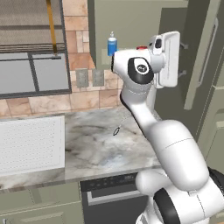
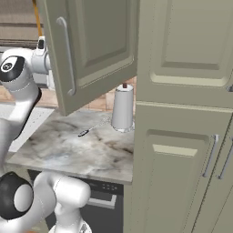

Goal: Pick the bar soap and soap dispenser from the cabinet and place them on the counter.

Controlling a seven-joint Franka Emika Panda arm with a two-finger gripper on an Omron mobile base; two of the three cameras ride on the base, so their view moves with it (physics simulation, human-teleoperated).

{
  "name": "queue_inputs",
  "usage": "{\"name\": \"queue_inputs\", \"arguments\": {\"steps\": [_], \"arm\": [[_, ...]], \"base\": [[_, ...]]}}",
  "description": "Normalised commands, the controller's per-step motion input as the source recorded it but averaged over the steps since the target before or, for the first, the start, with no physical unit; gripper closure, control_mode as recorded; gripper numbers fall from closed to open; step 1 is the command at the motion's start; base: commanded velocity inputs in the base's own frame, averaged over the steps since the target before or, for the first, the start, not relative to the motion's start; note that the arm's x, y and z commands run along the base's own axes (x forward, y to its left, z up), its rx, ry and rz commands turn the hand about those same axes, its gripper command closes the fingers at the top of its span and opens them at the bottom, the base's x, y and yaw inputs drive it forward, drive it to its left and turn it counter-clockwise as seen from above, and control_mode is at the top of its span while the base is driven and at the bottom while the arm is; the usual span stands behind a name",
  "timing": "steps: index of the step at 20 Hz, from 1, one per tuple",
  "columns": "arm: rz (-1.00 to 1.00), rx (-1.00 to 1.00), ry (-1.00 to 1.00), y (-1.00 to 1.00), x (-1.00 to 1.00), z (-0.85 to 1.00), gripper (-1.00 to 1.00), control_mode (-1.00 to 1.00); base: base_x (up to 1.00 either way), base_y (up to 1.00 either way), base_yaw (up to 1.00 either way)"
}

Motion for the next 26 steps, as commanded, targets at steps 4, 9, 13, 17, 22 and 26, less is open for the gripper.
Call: {"name": "queue_inputs", "arguments": {"steps": [4, 9, 13, 17, 22, 26], "arm": [[-0.04, 0.0, 0.17, -0.5, 0.0, 0.0, -1.0, -1.0], [-0.04, 0.0, 0.19, -0.49, 0.01, 0.0, -1.0, -1.0], [-0.03, 0.0, 0.19, -0.45, 0.05, 0.0, -1.0, -1.0], [-0.01, 0.0, 0.18, -0.35, 0.07, 0.0, -1.0, -1.0], [0.0, 0.01, 0.16, -0.33, 0.12, 0.0, -1.0, -1.0], [0.0, 0.06, 0.19, -0.43, 0.1, 0.0, -1.0, -1.0]], "base": [[0.0, 0.0, 0.0], [0.0, 0.0, 0.0], [0.0, 0.0, 0.0], [0.0, 0.0, 0.0], [0.0, 0.0, 0.0], [0.0, 0.0, 0.0]]}}
